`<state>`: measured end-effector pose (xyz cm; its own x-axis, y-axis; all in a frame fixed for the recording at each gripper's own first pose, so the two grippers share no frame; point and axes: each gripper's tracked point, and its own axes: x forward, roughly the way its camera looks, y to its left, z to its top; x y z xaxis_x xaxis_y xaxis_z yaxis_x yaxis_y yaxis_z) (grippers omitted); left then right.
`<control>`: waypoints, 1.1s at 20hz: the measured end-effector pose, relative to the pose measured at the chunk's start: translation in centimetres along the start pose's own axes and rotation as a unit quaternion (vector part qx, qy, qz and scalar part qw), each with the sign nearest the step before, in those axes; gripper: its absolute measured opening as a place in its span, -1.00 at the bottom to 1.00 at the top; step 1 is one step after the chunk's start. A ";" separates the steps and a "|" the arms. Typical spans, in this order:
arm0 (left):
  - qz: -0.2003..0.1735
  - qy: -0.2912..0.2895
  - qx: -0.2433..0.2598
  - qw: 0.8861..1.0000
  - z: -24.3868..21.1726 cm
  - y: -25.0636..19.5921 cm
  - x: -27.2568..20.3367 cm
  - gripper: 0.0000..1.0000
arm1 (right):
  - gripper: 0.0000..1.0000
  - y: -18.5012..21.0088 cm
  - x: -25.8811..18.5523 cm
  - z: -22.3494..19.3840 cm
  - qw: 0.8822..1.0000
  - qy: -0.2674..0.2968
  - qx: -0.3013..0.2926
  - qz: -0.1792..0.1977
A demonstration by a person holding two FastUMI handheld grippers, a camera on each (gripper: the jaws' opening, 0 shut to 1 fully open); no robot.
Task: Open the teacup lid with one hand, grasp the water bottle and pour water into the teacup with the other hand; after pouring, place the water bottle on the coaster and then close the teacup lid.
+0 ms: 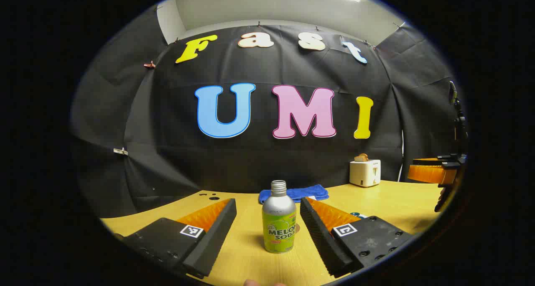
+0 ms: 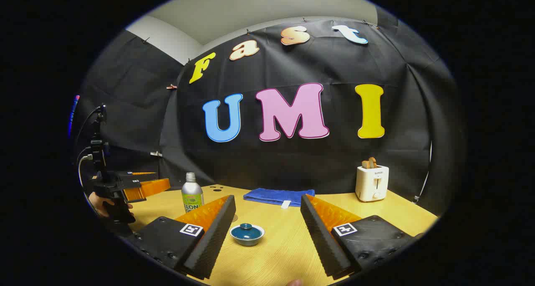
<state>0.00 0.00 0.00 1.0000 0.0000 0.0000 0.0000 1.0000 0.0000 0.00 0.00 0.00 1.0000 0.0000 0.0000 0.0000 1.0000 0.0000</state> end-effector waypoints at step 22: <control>0.007 0.008 0.009 1.000 -0.2 0.5 0.0 0.94 | 0.92 2.0 1.8 -1.5 0.998 0.035 0.028 0.040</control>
<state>0.01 0.45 -0.15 0.9998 0.0139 -0.0154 -0.0136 0.9998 0.0171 1.80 2.01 -1.49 0.9944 0.0812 -0.0679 -0.0773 0.9953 0.0583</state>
